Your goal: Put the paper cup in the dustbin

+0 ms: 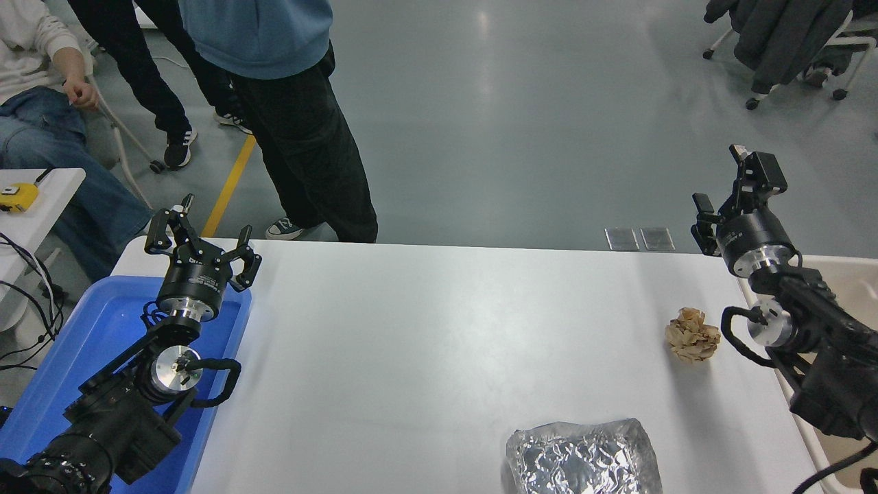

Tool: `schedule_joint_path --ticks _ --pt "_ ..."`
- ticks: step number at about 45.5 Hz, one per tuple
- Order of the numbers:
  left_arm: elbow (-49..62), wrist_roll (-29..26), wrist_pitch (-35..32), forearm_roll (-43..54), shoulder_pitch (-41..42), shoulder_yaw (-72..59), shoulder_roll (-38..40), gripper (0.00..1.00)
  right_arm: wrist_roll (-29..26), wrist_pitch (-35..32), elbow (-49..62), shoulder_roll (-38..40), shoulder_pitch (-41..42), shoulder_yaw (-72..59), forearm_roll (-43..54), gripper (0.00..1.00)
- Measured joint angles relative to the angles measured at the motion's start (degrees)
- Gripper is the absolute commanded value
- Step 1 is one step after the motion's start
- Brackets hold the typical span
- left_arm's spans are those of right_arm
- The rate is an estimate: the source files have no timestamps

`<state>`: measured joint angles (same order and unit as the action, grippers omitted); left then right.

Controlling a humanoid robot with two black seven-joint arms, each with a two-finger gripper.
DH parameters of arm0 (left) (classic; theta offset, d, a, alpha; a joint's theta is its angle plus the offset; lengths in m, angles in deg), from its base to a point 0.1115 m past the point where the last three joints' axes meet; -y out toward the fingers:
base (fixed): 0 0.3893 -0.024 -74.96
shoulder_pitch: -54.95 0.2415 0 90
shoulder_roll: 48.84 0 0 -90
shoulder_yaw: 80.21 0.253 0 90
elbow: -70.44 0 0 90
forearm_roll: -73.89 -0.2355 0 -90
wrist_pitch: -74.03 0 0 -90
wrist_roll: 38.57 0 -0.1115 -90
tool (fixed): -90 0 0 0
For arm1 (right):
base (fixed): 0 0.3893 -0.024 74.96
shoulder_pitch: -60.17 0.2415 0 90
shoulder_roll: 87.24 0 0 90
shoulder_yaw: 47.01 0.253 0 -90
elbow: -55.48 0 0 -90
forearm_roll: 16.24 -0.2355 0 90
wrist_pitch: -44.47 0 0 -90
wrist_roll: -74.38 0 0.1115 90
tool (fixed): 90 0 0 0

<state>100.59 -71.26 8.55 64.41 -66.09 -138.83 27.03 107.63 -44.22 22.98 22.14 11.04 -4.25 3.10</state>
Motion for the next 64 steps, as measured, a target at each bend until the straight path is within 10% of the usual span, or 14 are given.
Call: schedule_joint_path --ticks 64 --pt "0.00 0.00 0.00 -0.02 -0.03 0.00 0.02 1.00 2.29 -0.22 -0.62 -5.34 -5.41 -3.57 -13.85 1.00"
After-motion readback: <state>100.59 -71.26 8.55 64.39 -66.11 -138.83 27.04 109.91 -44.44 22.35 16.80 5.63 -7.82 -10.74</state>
